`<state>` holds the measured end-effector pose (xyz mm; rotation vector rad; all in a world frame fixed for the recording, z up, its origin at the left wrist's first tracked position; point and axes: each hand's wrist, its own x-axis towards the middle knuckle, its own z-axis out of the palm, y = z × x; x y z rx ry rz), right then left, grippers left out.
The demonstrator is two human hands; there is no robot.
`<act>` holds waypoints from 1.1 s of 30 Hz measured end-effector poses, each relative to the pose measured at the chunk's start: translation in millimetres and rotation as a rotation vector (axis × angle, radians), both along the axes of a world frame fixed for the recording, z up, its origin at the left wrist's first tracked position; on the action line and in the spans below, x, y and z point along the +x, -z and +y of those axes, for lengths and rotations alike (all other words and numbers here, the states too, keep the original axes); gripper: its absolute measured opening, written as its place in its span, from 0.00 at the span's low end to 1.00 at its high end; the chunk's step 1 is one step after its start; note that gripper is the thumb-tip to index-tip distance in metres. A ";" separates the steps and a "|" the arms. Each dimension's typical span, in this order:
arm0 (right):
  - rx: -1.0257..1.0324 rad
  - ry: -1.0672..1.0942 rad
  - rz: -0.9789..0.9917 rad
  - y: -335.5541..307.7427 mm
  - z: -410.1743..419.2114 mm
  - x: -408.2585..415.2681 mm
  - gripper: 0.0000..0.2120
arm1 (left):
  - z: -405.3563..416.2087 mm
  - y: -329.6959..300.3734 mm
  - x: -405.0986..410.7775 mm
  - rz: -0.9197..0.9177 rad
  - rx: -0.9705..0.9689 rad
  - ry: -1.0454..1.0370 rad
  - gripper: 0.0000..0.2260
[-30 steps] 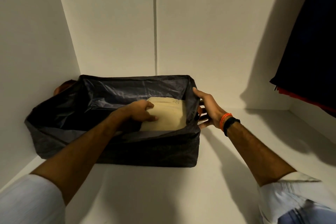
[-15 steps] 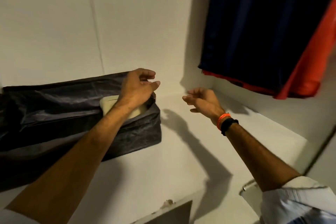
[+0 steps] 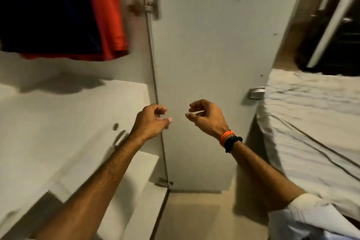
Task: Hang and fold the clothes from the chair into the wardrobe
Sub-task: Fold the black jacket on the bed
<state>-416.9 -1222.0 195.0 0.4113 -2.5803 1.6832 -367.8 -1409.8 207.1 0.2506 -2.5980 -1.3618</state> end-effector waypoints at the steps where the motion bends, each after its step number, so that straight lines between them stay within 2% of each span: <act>1: 0.015 0.049 -0.014 8.6 28.4 -0.2 0.16 | 26.5 9.6 -11.0 -0.020 0.004 0.054 0.17; 7: 0.051 0.348 -0.070 67.2 234.6 2.8 0.15 | 230.6 69.0 -68.5 -0.157 -0.007 0.365 0.17; 13: -0.010 0.641 -0.184 124.9 409.9 11.6 0.13 | 407.1 123.5 -101.6 -0.302 -0.001 0.547 0.13; 22: -0.018 0.945 -0.348 194.6 598.5 1.9 0.12 | 606.3 198.6 -180.7 -0.406 -0.059 0.765 0.12; 27: -0.081 1.163 -0.421 206.8 681.2 -15.2 0.11 | 712.5 215.3 -235.6 -0.454 -0.094 0.942 0.12; 33: -0.105 1.308 -0.464 218.8 764.2 -33.0 0.10 | 829.1 233.7 -285.3 -0.550 -0.130 1.087 0.13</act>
